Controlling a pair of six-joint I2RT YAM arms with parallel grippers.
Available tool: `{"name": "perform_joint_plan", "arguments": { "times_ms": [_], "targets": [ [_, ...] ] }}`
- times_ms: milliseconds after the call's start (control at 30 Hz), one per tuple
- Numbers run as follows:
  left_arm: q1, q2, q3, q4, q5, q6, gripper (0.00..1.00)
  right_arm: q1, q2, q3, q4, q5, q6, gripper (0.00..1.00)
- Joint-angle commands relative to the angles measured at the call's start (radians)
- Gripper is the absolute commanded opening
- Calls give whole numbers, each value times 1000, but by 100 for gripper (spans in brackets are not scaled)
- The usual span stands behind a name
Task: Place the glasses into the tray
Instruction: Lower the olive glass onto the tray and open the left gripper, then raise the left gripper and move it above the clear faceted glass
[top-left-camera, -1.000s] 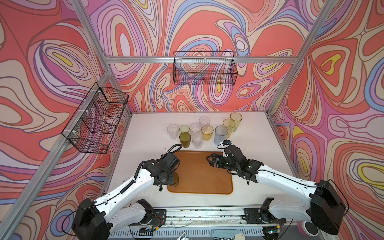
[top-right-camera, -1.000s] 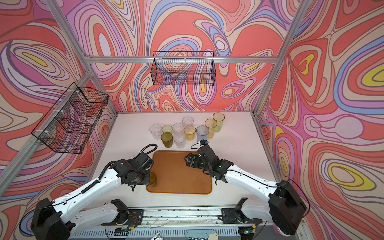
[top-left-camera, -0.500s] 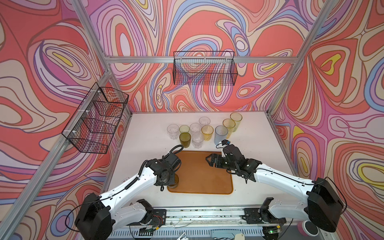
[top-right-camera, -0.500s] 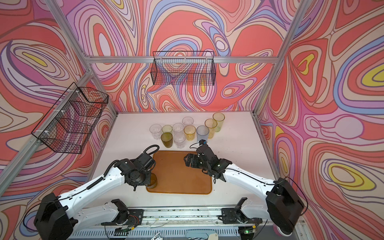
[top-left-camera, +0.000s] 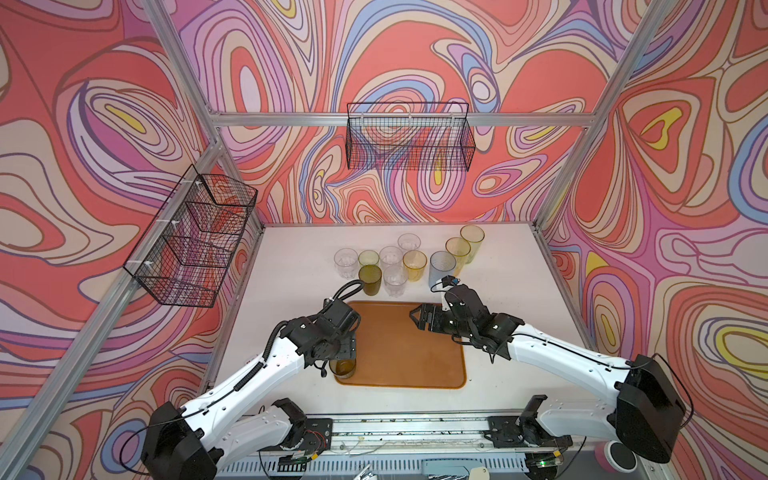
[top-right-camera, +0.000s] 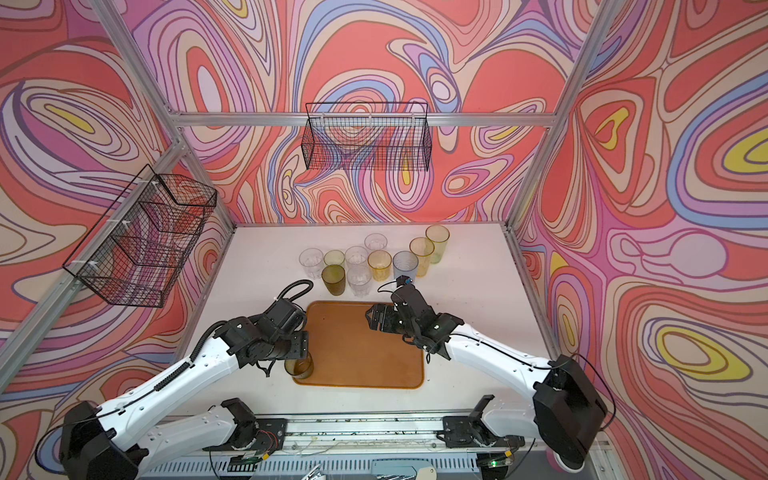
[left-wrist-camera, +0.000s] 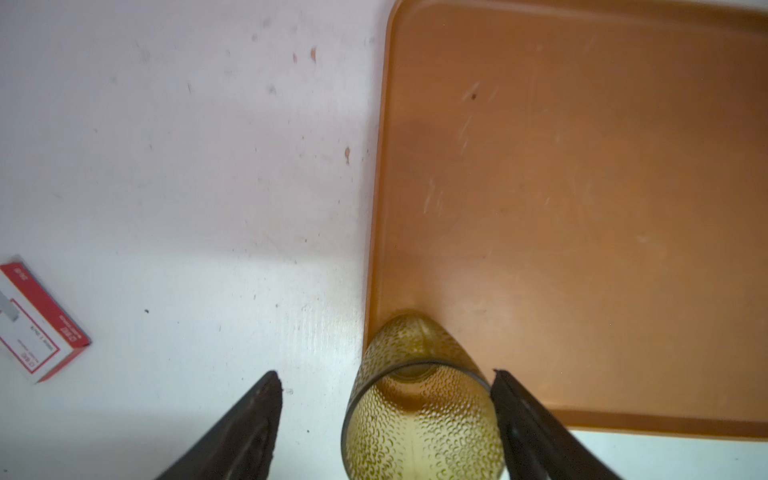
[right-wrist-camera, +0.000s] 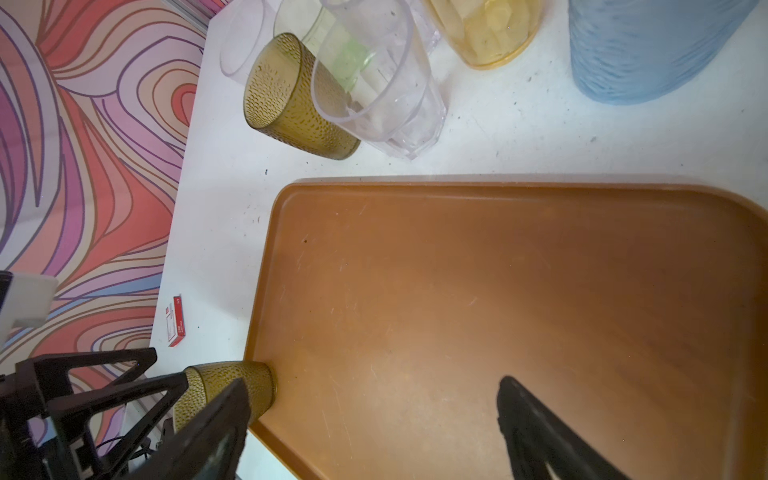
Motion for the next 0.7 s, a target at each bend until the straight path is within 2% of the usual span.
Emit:
{"name": "perform_joint_plan", "arguments": {
  "times_ms": [0, 367, 667],
  "targets": [
    [46, 31, 71, 61, -56, 59, 89, -5, -18, 42, -33, -7, -8, 95],
    [362, 169, 190, 283, 149, 168, 94, -5, -51, 101, -60, -3, -60, 96],
    [487, 361, 318, 364, 253, 163, 93, -5, -71, 126, -50, -6, -84, 95]
  ]
}}
